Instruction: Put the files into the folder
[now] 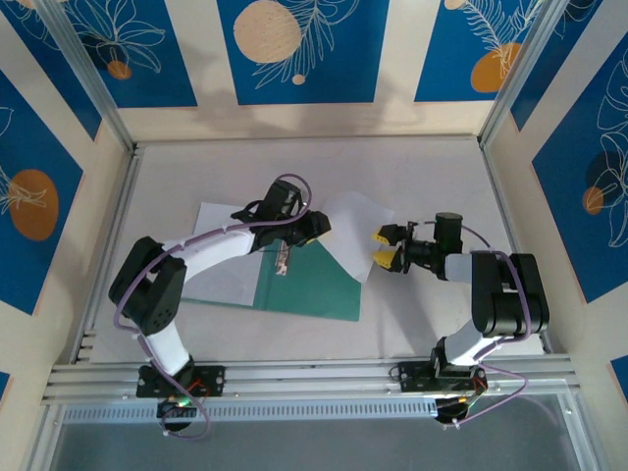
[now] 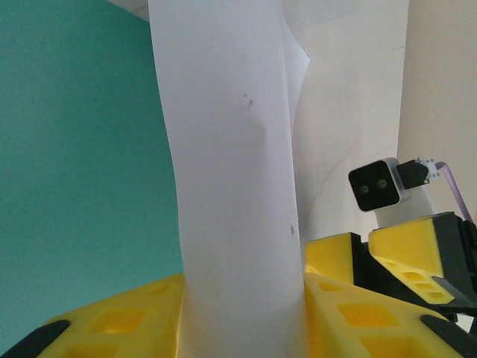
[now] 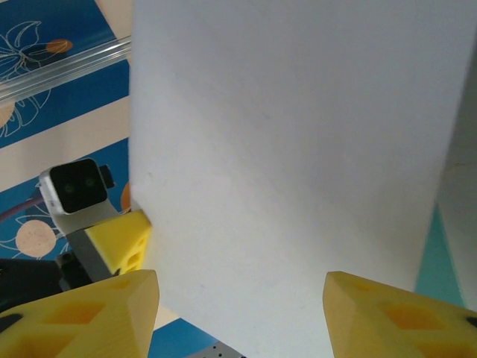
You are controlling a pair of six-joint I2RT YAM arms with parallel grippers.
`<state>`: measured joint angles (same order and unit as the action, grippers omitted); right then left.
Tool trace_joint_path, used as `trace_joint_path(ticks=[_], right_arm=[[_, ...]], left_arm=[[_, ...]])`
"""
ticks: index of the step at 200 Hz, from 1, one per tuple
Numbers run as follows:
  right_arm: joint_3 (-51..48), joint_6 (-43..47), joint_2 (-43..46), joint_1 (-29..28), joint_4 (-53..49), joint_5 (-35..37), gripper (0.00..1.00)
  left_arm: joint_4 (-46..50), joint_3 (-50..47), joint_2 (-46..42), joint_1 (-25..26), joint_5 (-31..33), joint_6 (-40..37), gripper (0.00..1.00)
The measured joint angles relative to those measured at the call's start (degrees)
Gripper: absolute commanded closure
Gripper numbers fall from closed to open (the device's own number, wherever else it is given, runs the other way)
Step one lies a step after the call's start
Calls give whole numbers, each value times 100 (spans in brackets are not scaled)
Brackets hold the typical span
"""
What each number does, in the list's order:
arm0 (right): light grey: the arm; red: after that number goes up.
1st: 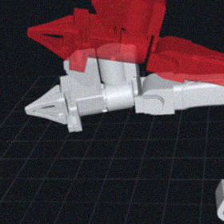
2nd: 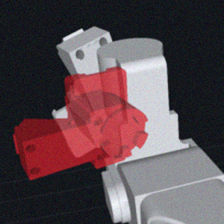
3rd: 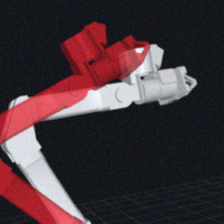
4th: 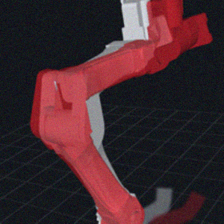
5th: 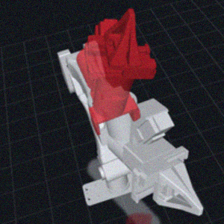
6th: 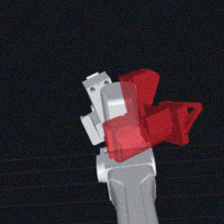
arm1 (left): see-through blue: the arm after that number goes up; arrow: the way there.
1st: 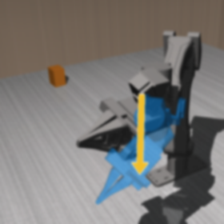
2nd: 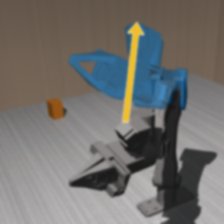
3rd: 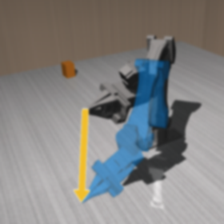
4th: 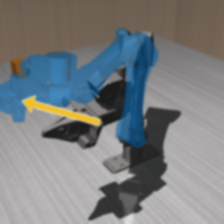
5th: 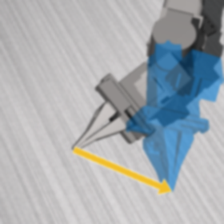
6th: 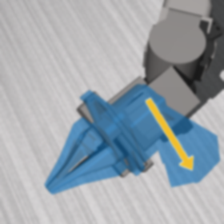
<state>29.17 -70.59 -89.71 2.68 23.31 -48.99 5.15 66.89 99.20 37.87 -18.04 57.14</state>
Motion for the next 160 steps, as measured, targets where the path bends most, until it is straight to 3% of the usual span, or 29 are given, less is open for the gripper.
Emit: trace_joint_path(ticks=[160], right_arm=[[-391, 131, -542, -24, 474, 192, 36]], left_arm=[[44, 0, -197, -4, 4, 0, 59]])
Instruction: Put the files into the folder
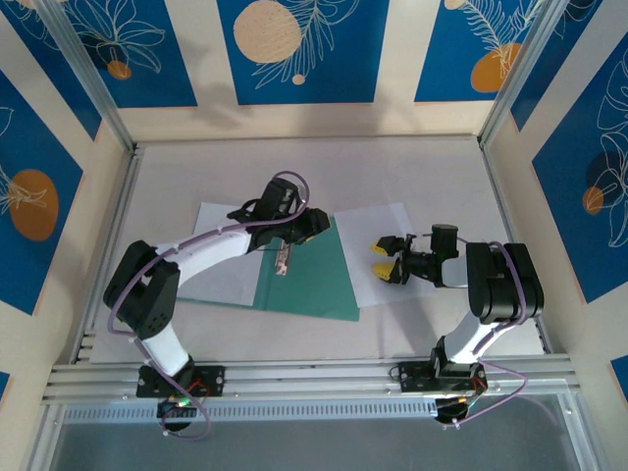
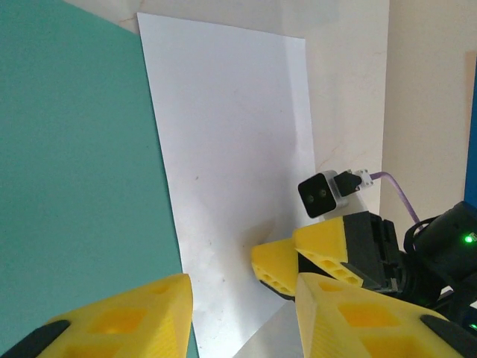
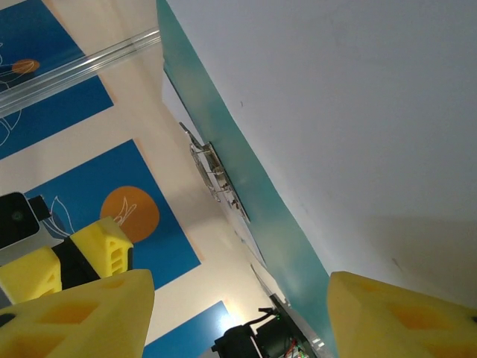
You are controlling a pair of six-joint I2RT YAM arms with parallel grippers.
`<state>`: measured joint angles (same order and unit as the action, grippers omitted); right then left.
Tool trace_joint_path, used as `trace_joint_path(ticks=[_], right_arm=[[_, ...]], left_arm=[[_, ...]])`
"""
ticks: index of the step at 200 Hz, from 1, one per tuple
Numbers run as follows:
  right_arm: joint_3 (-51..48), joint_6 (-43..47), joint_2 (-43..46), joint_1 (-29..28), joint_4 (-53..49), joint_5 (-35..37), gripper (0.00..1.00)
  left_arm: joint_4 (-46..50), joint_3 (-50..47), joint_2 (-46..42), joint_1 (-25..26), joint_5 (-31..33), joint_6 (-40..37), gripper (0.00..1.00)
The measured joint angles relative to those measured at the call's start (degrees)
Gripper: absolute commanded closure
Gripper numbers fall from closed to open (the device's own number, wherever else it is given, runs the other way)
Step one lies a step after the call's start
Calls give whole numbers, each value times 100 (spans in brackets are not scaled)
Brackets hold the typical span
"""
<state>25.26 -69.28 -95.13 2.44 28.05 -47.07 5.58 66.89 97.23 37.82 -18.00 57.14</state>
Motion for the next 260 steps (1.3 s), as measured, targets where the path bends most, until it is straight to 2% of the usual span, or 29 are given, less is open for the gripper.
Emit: trace_joint_path(ticks=[43, 70, 97, 123, 158, 181, 217, 260], right_arm=[[13, 155, -68, 52, 4, -52, 37], [55, 232, -87, 57, -39, -105, 37], [387, 697, 96, 57, -927, 50, 37], [1093, 1552, 761, 114, -2354, 509, 37], [1965, 2662, 1311, 570, -3757, 1351, 38], [2216, 3154, 1248, 789, -4411, 2020, 38], [2365, 3565, 901, 802, -5027, 2879, 39], [2618, 3689, 282, 719, -5298, 3316, 43]], left_arm=[[-7, 0, 9, 0, -24, -22, 57], [-35, 0, 116, 24, -120, -92, 52], [-44, 0, 323, 114, -151, -203, 50], [-39, 2, 503, 273, -127, -269, 49], [46, 195, 804, 721, 138, -400, 44], [216, 450, 1067, 1014, 422, -498, 40], [442, 968, 1510, 1311, 809, -516, 35], [831, 1464, 1930, 1460, 1145, -461, 33]])
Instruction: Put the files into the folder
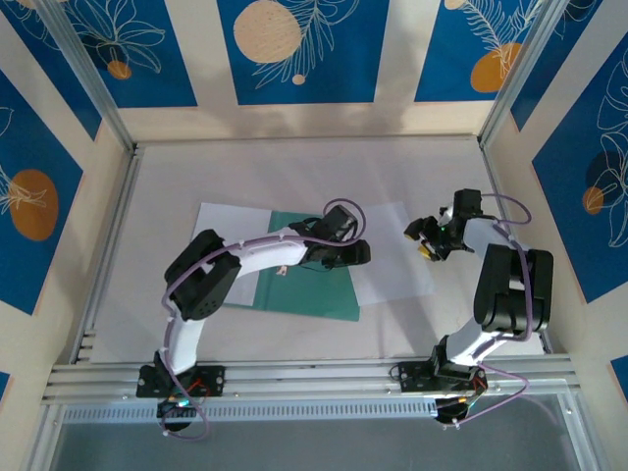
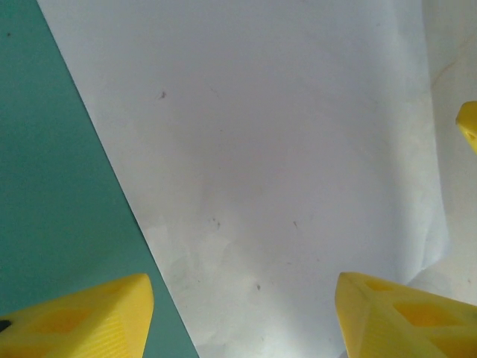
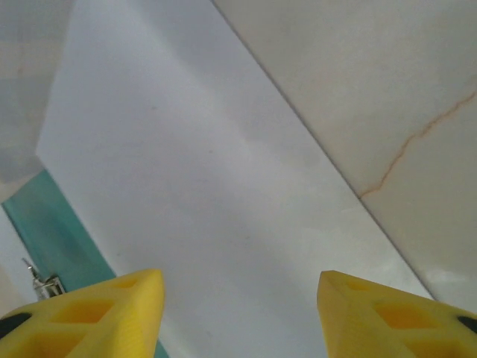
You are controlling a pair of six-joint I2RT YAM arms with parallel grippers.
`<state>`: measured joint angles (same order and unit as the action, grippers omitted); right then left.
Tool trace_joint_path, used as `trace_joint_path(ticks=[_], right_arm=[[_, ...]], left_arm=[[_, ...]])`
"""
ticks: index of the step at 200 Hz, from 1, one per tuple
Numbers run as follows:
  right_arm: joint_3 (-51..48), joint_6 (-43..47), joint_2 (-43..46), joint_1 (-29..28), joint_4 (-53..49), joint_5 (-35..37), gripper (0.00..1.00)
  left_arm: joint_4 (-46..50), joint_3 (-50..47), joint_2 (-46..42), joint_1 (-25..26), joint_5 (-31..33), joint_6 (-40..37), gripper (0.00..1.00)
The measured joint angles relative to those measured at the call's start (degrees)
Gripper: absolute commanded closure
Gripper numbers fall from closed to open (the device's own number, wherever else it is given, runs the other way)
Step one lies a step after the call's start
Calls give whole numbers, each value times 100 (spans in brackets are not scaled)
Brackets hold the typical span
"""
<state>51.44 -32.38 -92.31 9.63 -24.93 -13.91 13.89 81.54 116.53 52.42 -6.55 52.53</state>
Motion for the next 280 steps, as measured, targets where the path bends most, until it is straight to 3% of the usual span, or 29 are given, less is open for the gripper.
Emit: trace_joint_path(ticks=[77, 151, 280], right_arm=[[20, -26, -437, -146, 4, 33, 46], [-144, -118, -468, -256, 286, -378, 46], [-286, -332, -466, -293, 476, -911, 46]], left_arm=[[466, 238, 271, 44, 282, 229, 28], [450, 240, 271, 42, 275, 310, 28], [-299, -111, 225, -94, 61, 466, 22]])
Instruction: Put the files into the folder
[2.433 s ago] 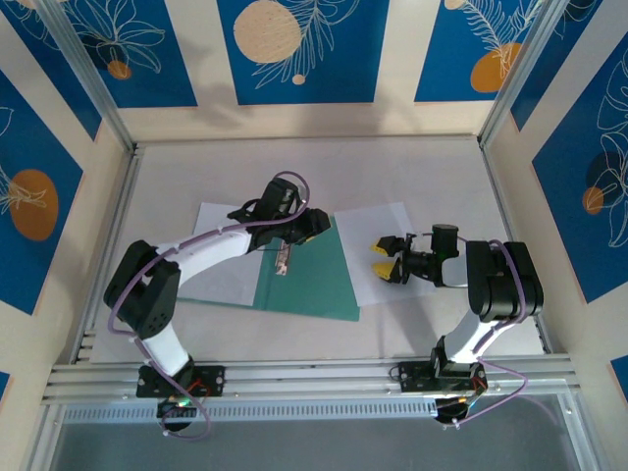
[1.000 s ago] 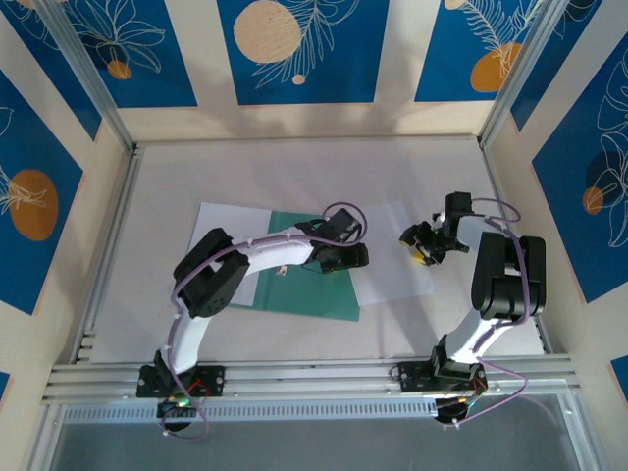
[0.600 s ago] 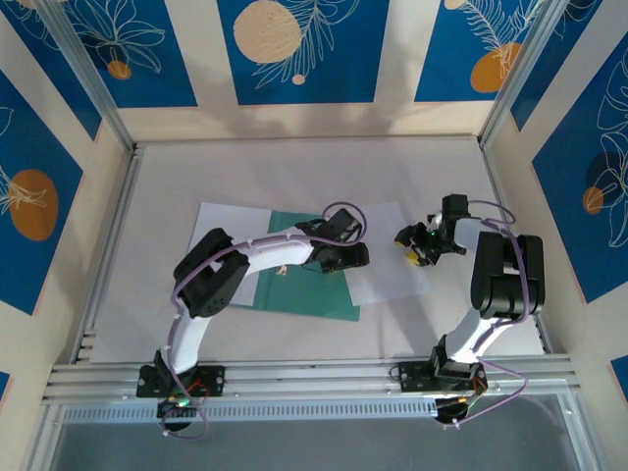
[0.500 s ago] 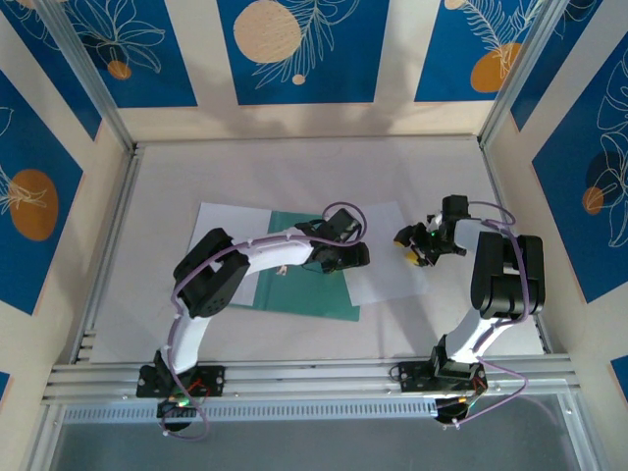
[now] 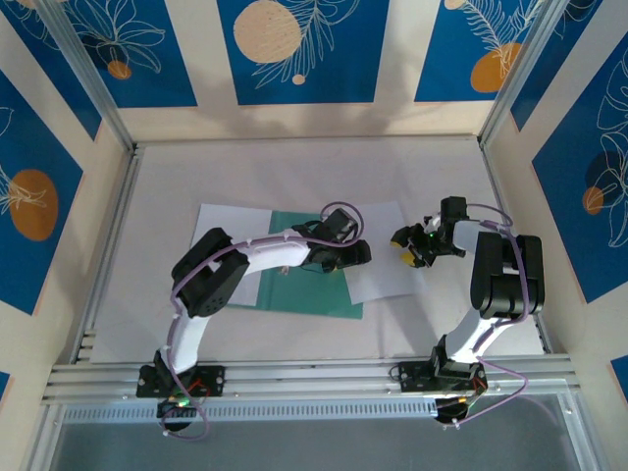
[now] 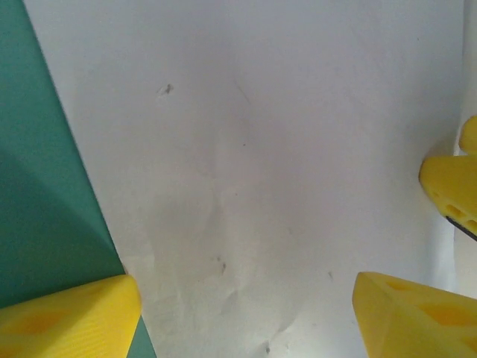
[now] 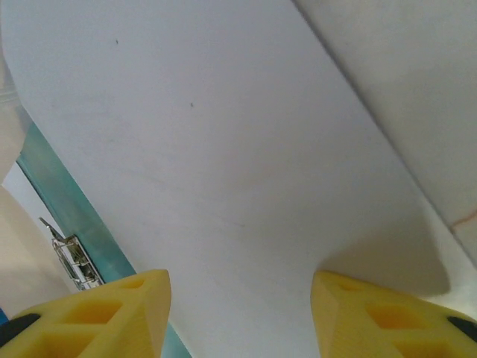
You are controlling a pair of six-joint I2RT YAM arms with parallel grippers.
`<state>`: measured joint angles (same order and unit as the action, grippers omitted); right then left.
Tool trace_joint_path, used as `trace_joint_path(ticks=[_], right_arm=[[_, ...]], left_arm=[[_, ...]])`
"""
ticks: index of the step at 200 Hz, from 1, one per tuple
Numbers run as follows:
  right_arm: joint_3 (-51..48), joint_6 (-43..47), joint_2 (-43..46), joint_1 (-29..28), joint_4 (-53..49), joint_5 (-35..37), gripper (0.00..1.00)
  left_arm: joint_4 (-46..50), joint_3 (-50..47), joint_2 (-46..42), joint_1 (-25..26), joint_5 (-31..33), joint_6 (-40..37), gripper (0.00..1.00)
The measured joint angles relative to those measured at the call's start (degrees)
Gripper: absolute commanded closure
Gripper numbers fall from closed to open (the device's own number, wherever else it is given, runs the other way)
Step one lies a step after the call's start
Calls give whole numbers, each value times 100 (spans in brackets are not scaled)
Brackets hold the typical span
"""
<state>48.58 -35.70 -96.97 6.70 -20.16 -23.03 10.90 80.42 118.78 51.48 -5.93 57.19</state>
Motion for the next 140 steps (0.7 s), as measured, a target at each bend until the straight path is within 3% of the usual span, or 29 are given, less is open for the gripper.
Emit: trace_joint_path(ticks=[74, 140], right_arm=[[55, -59, 11, -37, -120, -216, 47], [800, 380, 610, -422, -1034, 1272, 47]], left_arm=[[-243, -116, -22, -74, -157, 101, 21], [-262, -131, -35, -74, -170, 101, 22]])
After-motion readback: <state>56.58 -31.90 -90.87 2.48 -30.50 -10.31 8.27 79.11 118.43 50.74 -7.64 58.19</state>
